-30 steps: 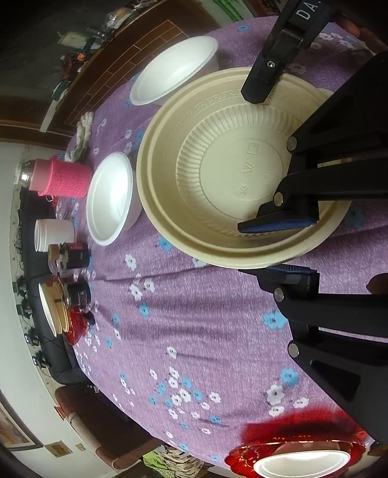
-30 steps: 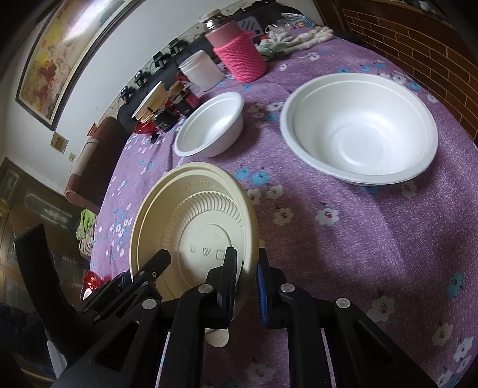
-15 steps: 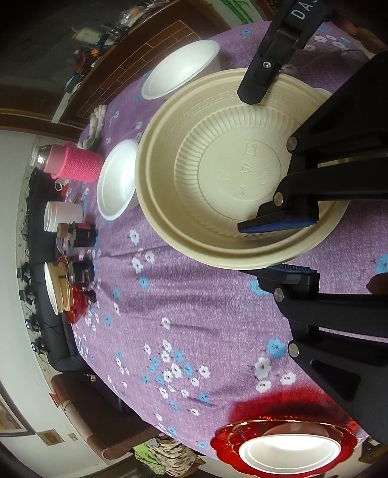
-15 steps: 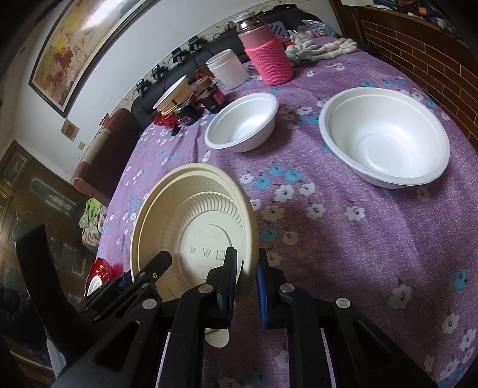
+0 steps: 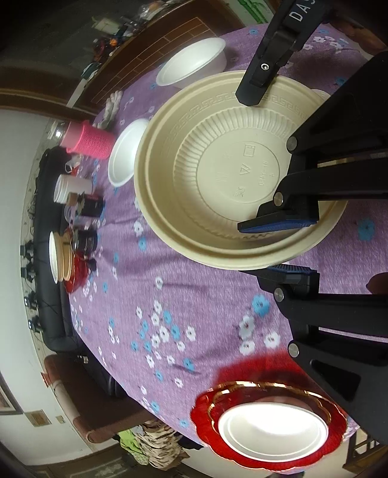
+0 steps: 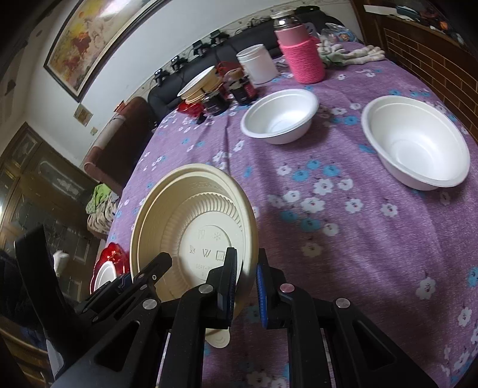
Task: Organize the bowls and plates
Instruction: 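Lift and carry the beige bowl with the left tool over the red plates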
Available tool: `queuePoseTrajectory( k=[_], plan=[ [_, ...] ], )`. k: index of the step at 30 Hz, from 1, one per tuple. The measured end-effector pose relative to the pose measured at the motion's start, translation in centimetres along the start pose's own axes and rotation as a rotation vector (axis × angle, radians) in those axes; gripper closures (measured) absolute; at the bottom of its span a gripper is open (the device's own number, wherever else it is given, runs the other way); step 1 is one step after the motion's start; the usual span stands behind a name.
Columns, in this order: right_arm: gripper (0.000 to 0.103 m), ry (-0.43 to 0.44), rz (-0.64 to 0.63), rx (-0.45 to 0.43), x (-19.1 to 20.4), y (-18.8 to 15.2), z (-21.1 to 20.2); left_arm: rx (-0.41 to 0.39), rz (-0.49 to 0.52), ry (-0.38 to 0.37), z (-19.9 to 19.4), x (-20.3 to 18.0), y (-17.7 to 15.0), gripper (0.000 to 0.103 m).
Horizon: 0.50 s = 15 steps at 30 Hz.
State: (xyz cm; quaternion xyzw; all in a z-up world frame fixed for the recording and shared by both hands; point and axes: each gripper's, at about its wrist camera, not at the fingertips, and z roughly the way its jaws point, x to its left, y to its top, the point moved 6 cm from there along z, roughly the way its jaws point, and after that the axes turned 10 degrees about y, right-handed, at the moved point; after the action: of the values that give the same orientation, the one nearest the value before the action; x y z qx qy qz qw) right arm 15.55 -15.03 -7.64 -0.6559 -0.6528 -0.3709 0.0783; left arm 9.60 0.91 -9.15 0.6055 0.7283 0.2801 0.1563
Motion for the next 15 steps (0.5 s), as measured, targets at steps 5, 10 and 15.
queuePoseTrajectory(
  k=[5, 10, 15],
  plan=[
    [0.091, 0.021, -0.034, 0.011, 2.1, -0.6, 0.4, -0.011, -0.035, 0.017, -0.6, 2.2, -0.3, 0.087],
    [0.091, 0.053, -0.072, 0.025, 4.6, -1.0, 1.1, -0.024, -0.088, 0.041, -1.3, 5.1, -0.6, 0.086],
    [0.091, 0.096, -0.129, 0.058, 8.2, -1.6, 2.9, -0.033, -0.163, 0.072, -1.8, 9.4, -0.9, 0.086]
  ],
)
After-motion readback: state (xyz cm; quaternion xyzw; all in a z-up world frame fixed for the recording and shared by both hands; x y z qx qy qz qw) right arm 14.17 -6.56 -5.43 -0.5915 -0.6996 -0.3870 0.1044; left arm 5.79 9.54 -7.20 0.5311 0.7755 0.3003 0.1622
